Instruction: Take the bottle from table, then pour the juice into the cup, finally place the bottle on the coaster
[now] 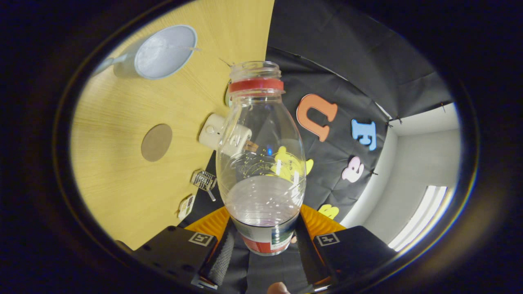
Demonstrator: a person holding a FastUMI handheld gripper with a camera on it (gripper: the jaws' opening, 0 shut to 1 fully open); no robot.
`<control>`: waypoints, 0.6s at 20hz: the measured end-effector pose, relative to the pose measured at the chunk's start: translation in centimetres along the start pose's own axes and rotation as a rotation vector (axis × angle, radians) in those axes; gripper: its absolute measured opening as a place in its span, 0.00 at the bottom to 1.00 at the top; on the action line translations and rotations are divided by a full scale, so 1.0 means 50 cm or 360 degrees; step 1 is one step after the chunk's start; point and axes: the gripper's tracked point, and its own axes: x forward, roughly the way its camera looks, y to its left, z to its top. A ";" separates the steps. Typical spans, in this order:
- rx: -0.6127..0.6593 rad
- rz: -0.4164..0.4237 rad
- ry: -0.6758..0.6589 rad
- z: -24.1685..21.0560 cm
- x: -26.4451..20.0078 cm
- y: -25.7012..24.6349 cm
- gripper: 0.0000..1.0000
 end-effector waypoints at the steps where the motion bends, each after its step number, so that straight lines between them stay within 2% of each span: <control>1: -0.0009 -0.0004 -0.0002 0.000 -0.001 -0.002 0.76; 12: -0.0014 -0.0019 -0.0002 0.006 0.002 -0.005 0.76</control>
